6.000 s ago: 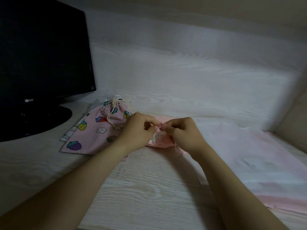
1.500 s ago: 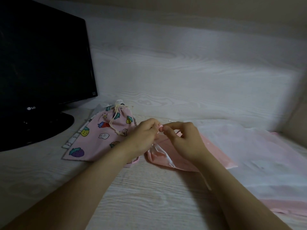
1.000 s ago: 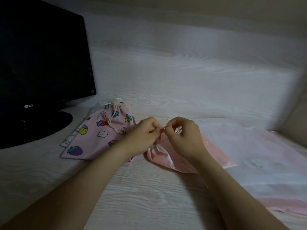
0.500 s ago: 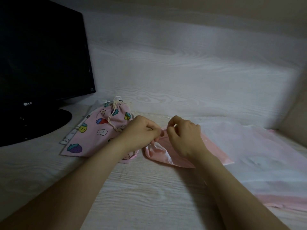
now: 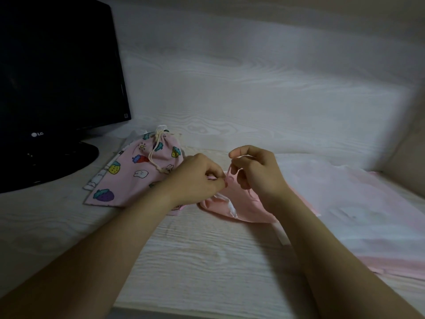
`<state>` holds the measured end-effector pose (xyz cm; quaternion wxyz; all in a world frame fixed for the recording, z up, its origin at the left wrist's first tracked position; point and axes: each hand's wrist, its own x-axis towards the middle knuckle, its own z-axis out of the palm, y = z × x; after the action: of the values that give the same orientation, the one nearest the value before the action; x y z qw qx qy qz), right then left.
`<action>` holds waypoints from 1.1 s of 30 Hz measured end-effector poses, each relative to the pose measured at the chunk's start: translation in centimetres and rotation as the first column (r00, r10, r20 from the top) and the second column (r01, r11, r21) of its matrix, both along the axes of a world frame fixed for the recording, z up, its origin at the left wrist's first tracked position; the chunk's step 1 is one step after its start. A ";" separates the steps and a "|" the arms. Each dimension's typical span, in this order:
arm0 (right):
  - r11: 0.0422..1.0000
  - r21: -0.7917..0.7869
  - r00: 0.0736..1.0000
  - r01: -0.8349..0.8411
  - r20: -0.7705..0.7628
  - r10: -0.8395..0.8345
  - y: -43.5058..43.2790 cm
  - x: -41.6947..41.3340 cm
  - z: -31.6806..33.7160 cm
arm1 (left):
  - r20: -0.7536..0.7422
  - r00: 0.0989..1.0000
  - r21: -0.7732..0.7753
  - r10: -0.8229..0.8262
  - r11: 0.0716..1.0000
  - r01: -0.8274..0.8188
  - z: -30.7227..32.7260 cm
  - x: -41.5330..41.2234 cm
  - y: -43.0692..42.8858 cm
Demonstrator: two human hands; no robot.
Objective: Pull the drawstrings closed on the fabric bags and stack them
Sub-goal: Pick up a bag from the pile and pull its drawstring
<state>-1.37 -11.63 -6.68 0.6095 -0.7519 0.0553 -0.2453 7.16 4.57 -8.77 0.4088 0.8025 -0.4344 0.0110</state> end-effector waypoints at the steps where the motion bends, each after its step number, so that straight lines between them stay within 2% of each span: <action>1: 1.000 0.010 1.000 -0.004 -0.003 0.004 -0.1 0.1 0.0 | 0.008 1.000 0.002 -0.008 1.000 0.008 0.0 -0.2 0.0; 3: 0.998 0.057 1.000 -0.013 0.006 0.013 -0.1 0.1 0.1 | 0.026 0.999 0.009 -0.019 1.000 0.019 0.0 -0.3 -0.1; 5: 0.985 0.170 0.998 -0.015 0.063 0.004 -0.3 0.1 0.3 | 0.043 0.999 0.011 -0.001 1.000 0.000 0.0 -0.3 -0.1; 7: 0.961 0.276 0.983 0.031 0.164 -0.079 -0.6 0.1 0.6 | 0.046 0.999 0.007 0.021 1.000 -0.022 0.1 -0.3 -0.1; 9: 0.953 0.256 0.943 0.164 0.243 -0.228 -1.0 0.1 0.8 | 0.024 1.000 0.007 0.012 1.000 -0.012 0.2 -0.5 -0.1; 12: 0.931 0.043 0.870 0.364 0.342 -0.356 -1.5 0.4 0.1 | -0.042 0.999 -0.011 0.011 1.000 -0.011 0.3 -0.6 -0.1; 15: 0.845 -0.309 0.861 0.437 0.414 -0.294 -1.3 0.7 -0.6 | -0.088 0.996 -0.026 0.008 1.000 -0.010 0.4 -0.8 -0.1; 17: 0.750 -0.527 0.903 0.400 0.369 -0.222 -1.2 1.1 -1.2 | -0.089 0.996 -0.026 0.004 1.000 -0.006 0.4 -1.0 -0.1; 19: 0.611 -0.735 0.955 0.295 0.221 -0.195 -1.3 1.6 -2.0 | -0.098 0.995 -0.024 0.001 1.000 -0.004 0.4 -0.9 -0.1; 21: 0.501 -0.838 0.971 0.214 0.126 -0.204 -1.4 1.8 -2.7 | -0.150 0.989 -0.048 0.002 0.999 -0.010 0.4 -0.8 -0.1; 22: 0.496 -0.839 0.969 0.225 0.140 -0.202 -1.4 1.7 -2.7 | -0.174 0.985 -0.063 0.005 0.998 -0.016 0.4 -0.7 -0.1; 24: 0.607 -0.748 0.963 0.269 0.197 -0.184 -1.0 1.1 -1.9 | -0.215 0.977 -0.095 0.010 0.995 -0.032 0.4 -0.4 -0.2; 26: 0.764 -0.613 0.978 0.203 0.167 -0.127 -0.2 0.4 -0.9 | -0.270 0.963 -0.117 0.024 0.991 -0.058 0.4 -0.1 -0.3; 27: 0.808 -0.571 0.987 0.148 0.132 -0.088 0.3 0.2 -0.5 | -0.303 0.953 -0.124 0.026 0.990 -0.066 0.4 0.0 -0.3; 30: 0.832 -0.551 0.996 0.060 0.084 -0.016 0.5 0.0 -0.4 | -0.407 0.913 -0.142 0.011 0.987 -0.075 0.6 0.2 -0.3; 33: 0.834 -0.549 0.996 0.050 0.092 0.001 -0.1 0.2 -0.5 | -0.473 0.881 -0.183 -0.015 0.980 -0.082 1.0 0.0 -0.1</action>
<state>-1.19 -11.68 -7.21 0.3662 -0.8830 -0.0352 -0.2915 7.14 4.47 -7.75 0.5798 0.7437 -0.3044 -0.1345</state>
